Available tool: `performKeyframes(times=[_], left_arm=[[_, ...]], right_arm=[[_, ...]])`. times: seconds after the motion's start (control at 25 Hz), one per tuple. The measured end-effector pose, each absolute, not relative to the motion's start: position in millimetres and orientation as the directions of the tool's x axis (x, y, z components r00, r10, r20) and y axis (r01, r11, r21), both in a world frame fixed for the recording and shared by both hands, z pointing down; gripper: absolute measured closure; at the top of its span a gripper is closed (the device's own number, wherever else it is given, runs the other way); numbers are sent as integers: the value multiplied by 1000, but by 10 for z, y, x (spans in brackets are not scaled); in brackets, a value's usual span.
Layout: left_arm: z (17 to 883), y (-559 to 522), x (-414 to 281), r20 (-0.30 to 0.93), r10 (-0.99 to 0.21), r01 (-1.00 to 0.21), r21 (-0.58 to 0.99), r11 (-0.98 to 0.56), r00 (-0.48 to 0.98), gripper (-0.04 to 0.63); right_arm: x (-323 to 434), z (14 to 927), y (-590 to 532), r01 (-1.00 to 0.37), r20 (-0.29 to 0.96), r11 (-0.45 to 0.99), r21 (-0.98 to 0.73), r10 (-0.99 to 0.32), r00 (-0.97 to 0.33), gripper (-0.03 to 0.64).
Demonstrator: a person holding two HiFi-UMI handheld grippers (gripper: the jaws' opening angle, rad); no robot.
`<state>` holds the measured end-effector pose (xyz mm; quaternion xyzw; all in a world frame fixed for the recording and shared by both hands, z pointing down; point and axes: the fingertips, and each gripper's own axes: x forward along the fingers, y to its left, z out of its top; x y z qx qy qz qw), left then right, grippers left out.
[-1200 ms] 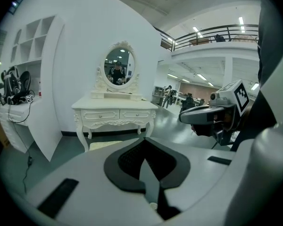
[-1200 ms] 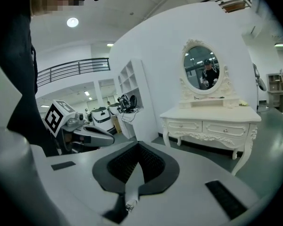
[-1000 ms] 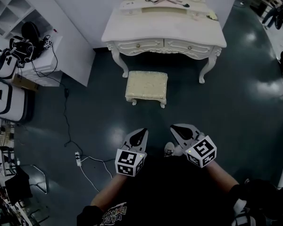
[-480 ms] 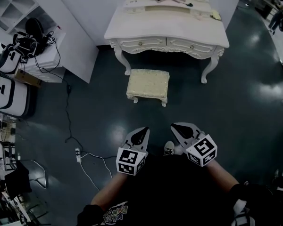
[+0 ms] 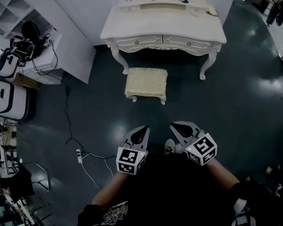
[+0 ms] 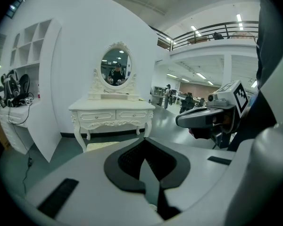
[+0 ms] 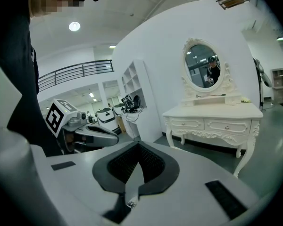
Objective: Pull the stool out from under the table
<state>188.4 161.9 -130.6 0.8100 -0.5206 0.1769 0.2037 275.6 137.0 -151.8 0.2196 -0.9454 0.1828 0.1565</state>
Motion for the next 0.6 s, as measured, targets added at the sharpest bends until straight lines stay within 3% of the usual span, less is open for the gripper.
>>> performKeyframes(times=[0.6], left_arm=[[-1304,1707,1859,501,-772,-917,147,-370,392,588]], right_arm=[[2731,-1510,1446,-471,380,837,-279,-354,-855,589]])
